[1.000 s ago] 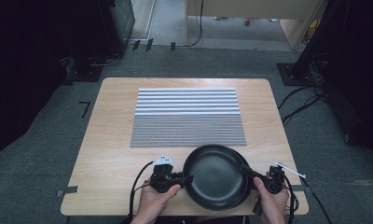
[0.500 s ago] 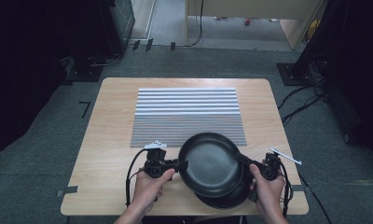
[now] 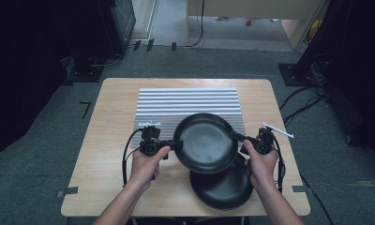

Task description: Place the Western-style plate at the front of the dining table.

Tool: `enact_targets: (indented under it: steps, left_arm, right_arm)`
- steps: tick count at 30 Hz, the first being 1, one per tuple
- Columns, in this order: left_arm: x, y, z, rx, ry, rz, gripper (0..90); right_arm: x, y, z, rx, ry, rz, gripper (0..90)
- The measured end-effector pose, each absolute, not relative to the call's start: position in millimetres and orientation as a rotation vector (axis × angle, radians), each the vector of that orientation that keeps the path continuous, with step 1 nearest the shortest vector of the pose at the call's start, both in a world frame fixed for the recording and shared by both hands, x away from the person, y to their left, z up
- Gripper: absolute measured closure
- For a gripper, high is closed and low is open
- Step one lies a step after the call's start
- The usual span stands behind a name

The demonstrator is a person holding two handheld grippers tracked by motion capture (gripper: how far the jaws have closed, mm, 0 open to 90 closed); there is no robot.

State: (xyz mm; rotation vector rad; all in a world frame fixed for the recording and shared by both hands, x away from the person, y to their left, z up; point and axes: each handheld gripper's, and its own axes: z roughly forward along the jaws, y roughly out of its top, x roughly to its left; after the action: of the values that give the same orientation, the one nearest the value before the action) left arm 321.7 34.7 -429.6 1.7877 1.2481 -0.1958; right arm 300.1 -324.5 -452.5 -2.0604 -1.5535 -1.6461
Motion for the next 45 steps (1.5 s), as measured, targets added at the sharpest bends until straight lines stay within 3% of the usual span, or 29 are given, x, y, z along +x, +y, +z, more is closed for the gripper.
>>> enact_targets:
  steps: [11, 21, 45]
  left_arm:
    - [371.4, 51.2, -432.2, 1.752, 1.319, -0.168, 70.2]
    - [411.0, 56.3, -454.3, 1.729, 1.407, -0.157, 70.3]
    - [477.9, 56.4, -495.4, 1.59, 1.653, -0.213, 73.7]
  right_arm:
    - [357.2, -303.0, -450.0, -2.06, -1.576, -1.628, 84.0]
    - [400.5, -288.8, -475.7, -2.112, -1.548, -1.565, 83.6]
    - [446.6, -270.3, -522.1, -2.278, -1.445, -1.491, 81.4]
